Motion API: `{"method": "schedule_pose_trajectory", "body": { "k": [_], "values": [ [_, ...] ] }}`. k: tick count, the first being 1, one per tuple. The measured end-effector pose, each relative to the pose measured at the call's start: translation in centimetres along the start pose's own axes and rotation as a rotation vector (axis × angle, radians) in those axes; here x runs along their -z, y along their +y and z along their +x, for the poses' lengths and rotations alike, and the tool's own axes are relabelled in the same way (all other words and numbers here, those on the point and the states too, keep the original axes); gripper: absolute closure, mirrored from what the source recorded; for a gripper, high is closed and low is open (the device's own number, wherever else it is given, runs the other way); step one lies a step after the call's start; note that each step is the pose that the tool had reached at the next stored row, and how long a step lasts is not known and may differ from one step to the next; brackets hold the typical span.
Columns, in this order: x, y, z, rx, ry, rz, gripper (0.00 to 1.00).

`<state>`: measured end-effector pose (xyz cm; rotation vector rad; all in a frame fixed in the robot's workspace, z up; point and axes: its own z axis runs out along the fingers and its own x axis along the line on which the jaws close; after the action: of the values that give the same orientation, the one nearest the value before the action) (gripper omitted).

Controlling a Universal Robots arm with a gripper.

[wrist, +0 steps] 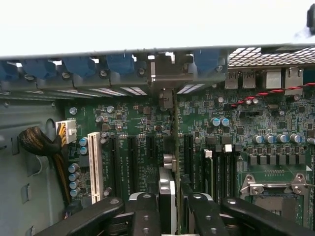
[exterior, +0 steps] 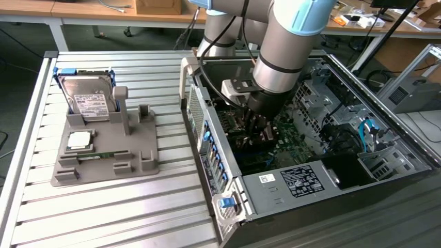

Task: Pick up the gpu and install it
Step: 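Insert the gpu into the slot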

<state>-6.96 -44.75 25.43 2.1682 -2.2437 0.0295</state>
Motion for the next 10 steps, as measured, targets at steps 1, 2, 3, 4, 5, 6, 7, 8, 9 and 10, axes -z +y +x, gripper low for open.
{"method": "schedule_pose_trajectory", "body": {
  "k": [1, 2, 3, 4, 5, 6, 7, 8, 9, 10],
  "values": [
    [-0.08, 0.01, 0.01, 0.0, -0.0002, 0.0, 0.73],
    [-0.09, 0.01, 0.03, 0.0, 0.0012, -0.0006, 0.73],
    [-0.09, 0.01, 0.03, 0.0, 0.0012, -0.0007, 0.73],
    [-0.09, 0.01, 0.03, 0.0, 0.0012, -0.0008, 0.73],
    [-0.08, 0.01, 0.03, 0.0, 0.0013, -0.0009, 0.73],
    [-0.08, 0.01, 0.03, 0.0, 0.0012, -0.0009, 0.73],
    [-0.09, 0.01, 0.03, 0.0, 0.001, -0.0008, 0.73],
    [-0.09, 0.01, 0.03, 0.0, 0.001, -0.0008, 0.73],
    [-0.08, 0.01, 0.03, 0.0, 0.0011, -0.0009, 0.73],
    [-0.09, 0.01, 0.03, 0.0, 0.0006, -0.0006, 0.73]
  ]
}}
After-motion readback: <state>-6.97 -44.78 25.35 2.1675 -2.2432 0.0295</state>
